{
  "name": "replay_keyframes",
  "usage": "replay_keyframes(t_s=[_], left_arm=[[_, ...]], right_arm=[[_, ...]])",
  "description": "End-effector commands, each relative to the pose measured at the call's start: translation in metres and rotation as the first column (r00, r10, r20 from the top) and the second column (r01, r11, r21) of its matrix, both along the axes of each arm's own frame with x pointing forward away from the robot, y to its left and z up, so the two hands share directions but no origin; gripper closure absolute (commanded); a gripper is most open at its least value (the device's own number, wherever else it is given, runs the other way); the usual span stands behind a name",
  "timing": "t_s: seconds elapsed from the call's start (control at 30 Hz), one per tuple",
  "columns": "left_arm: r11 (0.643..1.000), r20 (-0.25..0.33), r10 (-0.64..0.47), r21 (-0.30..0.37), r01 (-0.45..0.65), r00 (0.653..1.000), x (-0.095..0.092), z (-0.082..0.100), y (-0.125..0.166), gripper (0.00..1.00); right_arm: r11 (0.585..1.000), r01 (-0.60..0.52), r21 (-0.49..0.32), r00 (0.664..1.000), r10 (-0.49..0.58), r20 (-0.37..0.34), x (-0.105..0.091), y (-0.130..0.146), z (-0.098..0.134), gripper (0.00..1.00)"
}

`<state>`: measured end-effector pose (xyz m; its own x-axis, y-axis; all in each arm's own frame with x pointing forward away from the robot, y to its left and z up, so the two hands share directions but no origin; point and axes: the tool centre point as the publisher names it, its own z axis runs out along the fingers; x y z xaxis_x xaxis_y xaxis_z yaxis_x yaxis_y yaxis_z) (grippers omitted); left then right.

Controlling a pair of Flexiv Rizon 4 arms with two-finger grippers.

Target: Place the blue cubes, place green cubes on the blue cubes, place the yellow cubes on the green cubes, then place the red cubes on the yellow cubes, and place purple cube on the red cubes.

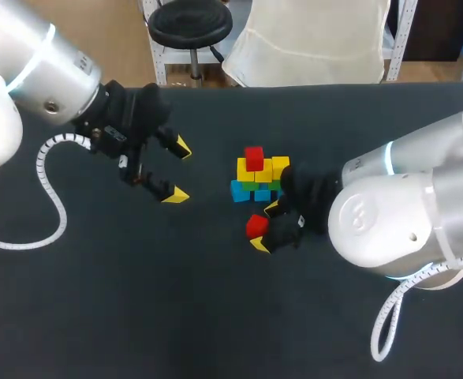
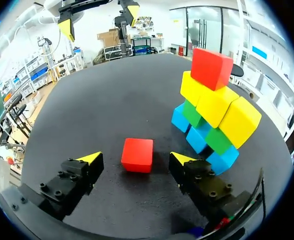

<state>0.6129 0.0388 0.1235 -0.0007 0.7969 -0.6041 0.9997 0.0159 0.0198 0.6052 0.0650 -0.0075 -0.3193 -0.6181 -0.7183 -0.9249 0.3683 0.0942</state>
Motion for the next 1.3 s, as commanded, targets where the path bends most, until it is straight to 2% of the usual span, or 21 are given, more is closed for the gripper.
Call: replay_keyframes(t_s=[0.03,0.1,0.2,0.23,0.27,0.5,0.67,0.73,0.93,1.1,1.3], left_arm=[[1.0,0.001,-0.002,-0.002,0.002,1.0,0.0,0.0,0.001,0.0],[1.0,0.001,-0.002,-0.002,0.002,1.0,0.0,0.0,0.001,0.0],[1.0,0.001,-0.002,-0.002,0.002,1.0,0.0,0.0,0.001,0.0],[1.0,0.001,-0.002,-0.002,0.002,1.0,0.0,0.0,0.001,0.0],[1.0,0.001,-0.002,-0.002,0.002,1.0,0.0,0.0,0.001,0.0],[1.0,0.001,-0.002,-0.002,0.002,1.0,0.0,0.0,0.001,0.0],[1.0,0.001,-0.002,-0.002,0.002,1.0,0.0,0.0,0.001,0.0],[1.0,0.001,-0.002,-0.002,0.002,1.0,0.0,0.0,0.001,0.0],[1.0,0.001,-0.002,-0.002,0.002,1.0,0.0,0.0,0.001,0.0],[1.0,0.001,-0.002,-0.002,0.002,1.0,0.0,0.0,0.001,0.0],[1.0,0.001,-0.002,-0.002,0.002,1.0,0.0,0.0,0.001,0.0]], right_arm=[[1.0,-0.002,0.008,1.0,0.002,0.003,0.003,-0.001,0.0,0.47],[1.0,-0.003,0.007,1.0,0.003,0.006,0.003,-0.001,0.001,0.57],[1.0,-0.011,0.012,1.0,0.011,0.005,0.004,-0.001,0.001,0.79],[1.0,-0.011,0.022,1.0,0.011,0.001,0.004,0.0,0.0,0.82],[1.0,-0.011,0.027,1.0,0.011,-0.001,0.004,-0.001,0.0,1.0],[0.999,-0.015,0.036,1.0,0.015,-0.009,0.001,-0.006,0.005,1.0],[0.999,-0.034,0.042,0.999,0.035,-0.023,-0.006,-0.016,0.021,1.0],[0.997,-0.074,0.037,0.997,0.075,-0.03,-0.01,-0.021,0.031,1.0],[0.98,-0.189,-0.06,0.982,0.189,-0.008,-0.016,-0.038,0.064,1.0],[0.953,-0.282,-0.111,0.958,0.286,0.022,-0.01,-0.051,0.087,1.0],[0.945,-0.288,-0.157,0.946,0.306,0.105,0.012,-0.065,0.112,1.0]])
